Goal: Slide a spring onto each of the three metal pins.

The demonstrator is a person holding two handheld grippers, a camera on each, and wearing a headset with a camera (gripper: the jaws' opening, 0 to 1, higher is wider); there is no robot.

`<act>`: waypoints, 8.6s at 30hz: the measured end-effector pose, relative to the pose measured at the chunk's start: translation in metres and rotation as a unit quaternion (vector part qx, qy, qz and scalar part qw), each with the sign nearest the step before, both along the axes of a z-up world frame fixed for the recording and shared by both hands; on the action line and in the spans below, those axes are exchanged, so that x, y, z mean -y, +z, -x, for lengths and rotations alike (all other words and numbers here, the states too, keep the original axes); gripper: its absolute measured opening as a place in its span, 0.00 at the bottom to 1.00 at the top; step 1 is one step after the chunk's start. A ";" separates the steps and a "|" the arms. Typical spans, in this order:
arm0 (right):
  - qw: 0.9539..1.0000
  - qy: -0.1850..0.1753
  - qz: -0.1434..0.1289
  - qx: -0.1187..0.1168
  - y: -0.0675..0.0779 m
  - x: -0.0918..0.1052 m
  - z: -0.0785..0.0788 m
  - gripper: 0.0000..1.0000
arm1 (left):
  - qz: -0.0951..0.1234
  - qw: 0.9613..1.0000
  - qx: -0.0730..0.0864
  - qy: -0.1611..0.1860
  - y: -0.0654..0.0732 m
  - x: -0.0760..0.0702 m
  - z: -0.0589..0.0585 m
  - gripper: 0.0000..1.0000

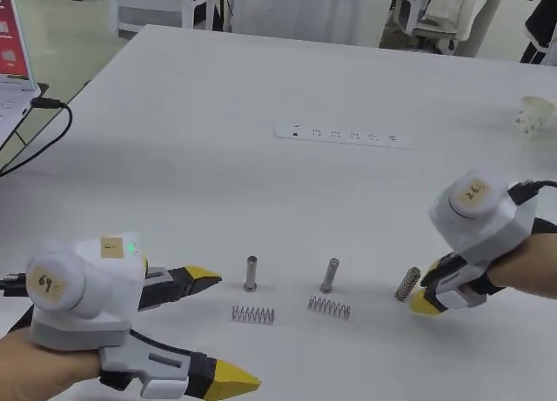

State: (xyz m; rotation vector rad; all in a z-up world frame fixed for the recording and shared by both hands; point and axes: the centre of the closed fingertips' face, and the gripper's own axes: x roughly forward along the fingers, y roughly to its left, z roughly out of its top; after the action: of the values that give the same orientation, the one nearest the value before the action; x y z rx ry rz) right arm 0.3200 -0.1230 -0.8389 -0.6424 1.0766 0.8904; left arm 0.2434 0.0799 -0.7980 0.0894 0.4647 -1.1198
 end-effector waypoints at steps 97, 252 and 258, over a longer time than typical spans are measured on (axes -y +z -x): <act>0.996 0.076 -0.041 0.020 0.032 -0.070 0.066 0.26 | 0.007 1.000 0.009 0.009 0.004 -0.001 0.003 0.77; 0.987 0.162 -0.025 0.000 0.018 -0.101 0.080 0.08 | 0.006 1.000 0.007 0.008 0.006 0.007 0.011 0.69; 0.985 0.170 -0.027 0.001 0.023 -0.104 0.085 0.08 | 0.006 1.000 0.008 0.005 0.007 0.009 0.013 0.69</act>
State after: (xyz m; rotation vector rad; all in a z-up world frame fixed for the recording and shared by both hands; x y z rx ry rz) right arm 0.2348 -0.0190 -0.8156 -0.7947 0.9525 1.2084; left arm 0.2309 0.0710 -0.7914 0.0846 0.4428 -1.1105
